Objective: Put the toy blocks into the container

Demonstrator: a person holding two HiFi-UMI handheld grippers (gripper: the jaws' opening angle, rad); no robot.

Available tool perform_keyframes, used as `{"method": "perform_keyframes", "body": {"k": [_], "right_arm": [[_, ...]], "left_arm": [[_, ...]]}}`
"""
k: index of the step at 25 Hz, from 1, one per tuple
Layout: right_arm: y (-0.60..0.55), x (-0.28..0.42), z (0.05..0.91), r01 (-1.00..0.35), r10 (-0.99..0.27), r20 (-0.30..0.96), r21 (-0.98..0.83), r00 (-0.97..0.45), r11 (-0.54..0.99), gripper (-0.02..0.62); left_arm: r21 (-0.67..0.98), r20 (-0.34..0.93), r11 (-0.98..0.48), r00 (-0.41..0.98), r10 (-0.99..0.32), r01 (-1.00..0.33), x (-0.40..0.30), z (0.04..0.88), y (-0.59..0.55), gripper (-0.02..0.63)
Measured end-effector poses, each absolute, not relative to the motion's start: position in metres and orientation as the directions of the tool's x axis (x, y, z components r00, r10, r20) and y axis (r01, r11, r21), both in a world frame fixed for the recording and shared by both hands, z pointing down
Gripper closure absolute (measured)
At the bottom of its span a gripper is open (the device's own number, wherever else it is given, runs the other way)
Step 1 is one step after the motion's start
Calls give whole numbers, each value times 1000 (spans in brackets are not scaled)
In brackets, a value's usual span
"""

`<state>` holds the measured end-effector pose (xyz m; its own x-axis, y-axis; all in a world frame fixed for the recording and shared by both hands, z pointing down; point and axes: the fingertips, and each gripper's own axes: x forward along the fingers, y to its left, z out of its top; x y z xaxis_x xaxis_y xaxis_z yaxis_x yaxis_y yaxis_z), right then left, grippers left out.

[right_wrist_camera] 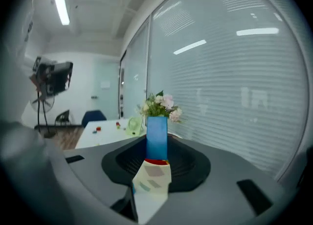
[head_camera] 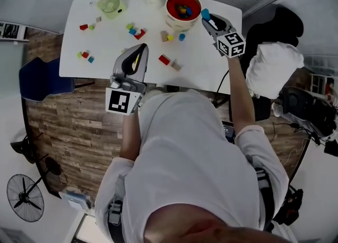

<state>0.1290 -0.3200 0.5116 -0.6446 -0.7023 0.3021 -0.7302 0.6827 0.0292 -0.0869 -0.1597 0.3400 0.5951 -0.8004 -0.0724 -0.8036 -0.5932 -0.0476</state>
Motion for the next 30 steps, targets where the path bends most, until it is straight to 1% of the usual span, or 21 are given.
{"method": "perform_keyframes", "body": {"k": [4,7,10,11,12,13,15,18,21,24,26,28,30], "right_arm": [[-361,106,545,-581,-607,557,253,-567,774,460],[-384,86,569,-452,-529,695,318,-487,833,460],[-405,64,593,-364,-462,792,325,-400,873,453],[-411,59,599,-351,-449,809,323,-379,879,428],[-415,55,604,-353,-437,819,311,-372,882,390],[-418,51,604,-370,-429,818,290,-382,882,377],[-421,45,596,-415,-431,792,250,-431,875,377],[-419,43,572,-480,-476,708,217,-522,850,391],[-410,47,539,-560,-533,575,150,-621,814,410],[-389,59,499,-623,-583,424,54,-693,781,411],[-372,68,476,-643,-607,342,10,-718,766,414],[-355,80,457,-660,-631,281,-10,-723,752,420],[-338,94,438,-678,-657,227,-19,-719,735,423]], "left_arm": [[-16,-77,-536,535,-841,-844,-102,344,-147,609],[-12,-61,-482,481,-874,-876,-118,351,-133,609],[-29,-39,-434,435,-900,-900,-133,359,-118,609],[-36,-32,-422,423,-906,-906,-137,361,-114,609],[-38,-27,-412,413,-910,-911,-139,363,-111,609],[-37,-23,-404,405,-914,-914,-141,364,-110,609],[-42,-16,-403,404,-915,-914,-142,368,-110,609],[-45,-10,-427,428,-904,-903,-139,376,-115,607],[-48,2,-459,460,-888,-887,-129,388,-126,607],[-60,15,-500,500,-866,-864,-115,407,-139,606],[-63,45,-542,540,-840,-838,-104,427,-149,562],[-75,89,-592,586,-805,-802,-92,456,-160,490],[-90,144,-639,625,-767,-764,-81,492,-169,444]]}}
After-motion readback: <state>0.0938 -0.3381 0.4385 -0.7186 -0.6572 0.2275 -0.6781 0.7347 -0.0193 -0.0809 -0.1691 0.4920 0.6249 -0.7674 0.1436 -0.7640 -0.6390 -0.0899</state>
